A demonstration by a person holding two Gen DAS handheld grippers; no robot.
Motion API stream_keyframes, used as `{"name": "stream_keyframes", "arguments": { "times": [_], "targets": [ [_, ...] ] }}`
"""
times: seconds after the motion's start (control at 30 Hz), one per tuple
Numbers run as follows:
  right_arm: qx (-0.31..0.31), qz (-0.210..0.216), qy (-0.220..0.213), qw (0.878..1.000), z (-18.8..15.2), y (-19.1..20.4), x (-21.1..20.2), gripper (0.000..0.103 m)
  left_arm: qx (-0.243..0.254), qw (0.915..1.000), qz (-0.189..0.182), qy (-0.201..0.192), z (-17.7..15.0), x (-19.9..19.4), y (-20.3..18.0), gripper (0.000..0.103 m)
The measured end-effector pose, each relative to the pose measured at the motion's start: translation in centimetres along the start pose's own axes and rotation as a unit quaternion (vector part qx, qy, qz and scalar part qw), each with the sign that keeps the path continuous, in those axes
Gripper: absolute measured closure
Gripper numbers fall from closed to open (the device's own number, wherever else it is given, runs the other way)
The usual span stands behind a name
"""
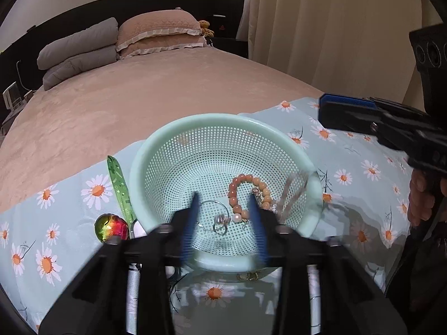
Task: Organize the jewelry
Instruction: 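Open the right gripper to drop the pink bead necklace into the basket, then grasp the pearl earring with the left gripper while the right gripper grasps the silver hoop earring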
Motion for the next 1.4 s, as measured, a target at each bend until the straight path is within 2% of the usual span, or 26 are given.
{"name": "stream_keyframes", "arguments": {
  "times": [0.03,0.1,0.23,0.43,0.57,0.73,0.8,1.0,1.13,1.23,1.33,1.4],
  "targets": [
    [0.009,-0.014,-0.014,1.000,0.2,-0.6,-0.5,0.006,-0.007,0.9998,0.008,-0.018,0.3,-0.6,0.5,0.005],
    [0.027,-0.025,-0.037,0.999,0.6,-1.6,-1.8,0.008,-0.007,0.9988,0.013,-0.046,0.7,-2.1,0.8,0.006],
    [0.063,-0.023,-0.041,0.997,0.5,-3.0,-2.9,0.008,-0.003,0.9977,0.038,-0.057,0.5,-3.6,1.5,0.006],
    [0.087,-0.037,-0.018,0.995,-1.1,-3.9,-3.1,0.008,-0.022,0.9983,0.048,-0.025,-1.5,-3.6,2.7,0.006],
    [0.065,-0.047,-0.009,0.997,-2.1,-3.3,-3.5,0.008,-0.003,0.9978,0.065,-0.009,-2.7,-3.7,2.3,0.006],
    [0.036,-0.053,0.012,0.998,-3.7,-2.5,-4.1,0.008,0.009,0.9979,0.062,0.016,-4.5,-3.0,1.3,0.006],
    [0.032,-0.051,0.018,0.998,-4.8,-2.2,-4.4,0.008,0.017,0.9967,0.074,0.028,-5.2,-2.4,1.0,0.006],
    [0.020,-0.021,0.048,0.998,-9.9,1.1,-4.5,0.008,0.015,0.9924,0.109,0.055,-6.8,0.0,0.3,0.006],
    [0.013,0.013,0.043,0.999,-13.4,3.8,-3.9,0.008,0.045,0.9894,0.119,0.069,-7.7,1.6,-0.8,0.006],
    [-0.017,0.057,0.071,0.996,-15.8,6.1,-3.1,0.008,0.068,0.9877,0.123,0.070,-7.9,2.3,-1.3,0.006],
    [-0.061,0.070,0.088,0.992,-16.8,7.9,-2.4,0.008,0.068,0.9869,0.126,0.075,-8.0,3.2,-1.0,0.006],
    [-0.060,0.075,0.091,0.991,-17.0,8.3,-1.9,0.008,0.071,0.9836,0.144,0.083,-8.2,3.9,-0.6,0.006]
  ]
}}
Point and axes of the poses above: each gripper's, at about its wrist camera, not at the fingertips, and x roughly the way its jaws point, y to its left, z to its top, the point moved 8 cm from there along x, roughly the way its jaws point
